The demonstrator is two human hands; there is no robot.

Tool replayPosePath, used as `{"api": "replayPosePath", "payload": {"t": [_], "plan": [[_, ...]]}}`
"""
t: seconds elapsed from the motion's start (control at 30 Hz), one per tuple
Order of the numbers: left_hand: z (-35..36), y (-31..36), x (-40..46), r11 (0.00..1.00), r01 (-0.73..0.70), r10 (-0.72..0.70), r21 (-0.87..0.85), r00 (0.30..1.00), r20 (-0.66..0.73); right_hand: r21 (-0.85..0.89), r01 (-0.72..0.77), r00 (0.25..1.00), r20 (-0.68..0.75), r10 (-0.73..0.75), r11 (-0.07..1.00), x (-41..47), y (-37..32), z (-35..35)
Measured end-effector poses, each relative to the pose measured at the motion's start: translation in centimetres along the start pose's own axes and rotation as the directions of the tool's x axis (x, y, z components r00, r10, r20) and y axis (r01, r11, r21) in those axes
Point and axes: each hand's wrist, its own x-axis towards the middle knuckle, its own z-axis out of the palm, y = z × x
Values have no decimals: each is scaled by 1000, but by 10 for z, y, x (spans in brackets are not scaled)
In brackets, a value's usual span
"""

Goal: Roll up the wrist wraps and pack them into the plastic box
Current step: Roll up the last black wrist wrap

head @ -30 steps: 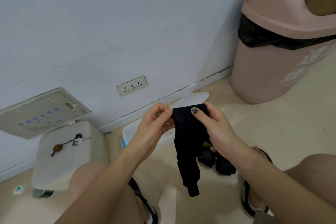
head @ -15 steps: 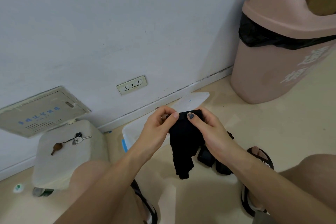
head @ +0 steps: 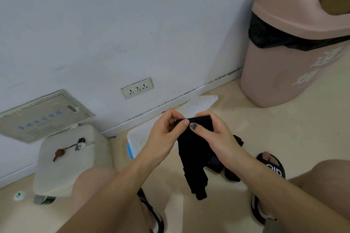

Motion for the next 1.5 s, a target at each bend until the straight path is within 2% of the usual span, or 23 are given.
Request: {"api": "replayPosePath", "payload": {"t": [0.27, 0.37, 0.5, 0.67, 1.0, 1.3, 1.5], "plan": [[-2, 1, -2, 1000, 7, -6, -7, 993, 117, 19, 13, 1000, 26, -14, 1000, 2, -1, -1], [-3, 2, -2, 1000, -24, 24, -2, 995, 99, 17, 14, 999, 37, -14, 1000, 3, -1, -1], [-2, 0, -1, 997, -51, 47, 54, 996, 70, 27, -58, 997, 43, 57, 998, 5, 3, 1], [1, -3, -4, 995, -61, 55, 83, 996, 69, 122, -157, 988, 36, 153, 980, 5, 3, 4], [6, -6, -6, 982, -120, 113, 147, 992, 60, 180, -160, 987, 8, 162, 971, 4, 3, 7], [6, -6, -2, 999, 11, -9, -37, 999, 51, 170, -81, 997, 18, 80, 982, 4, -1, 3], [5, -5, -2, 997, 59, -64, 59, 994, 89, 149, -53, 998, -30, 58, 987, 4, 1, 1]]}}
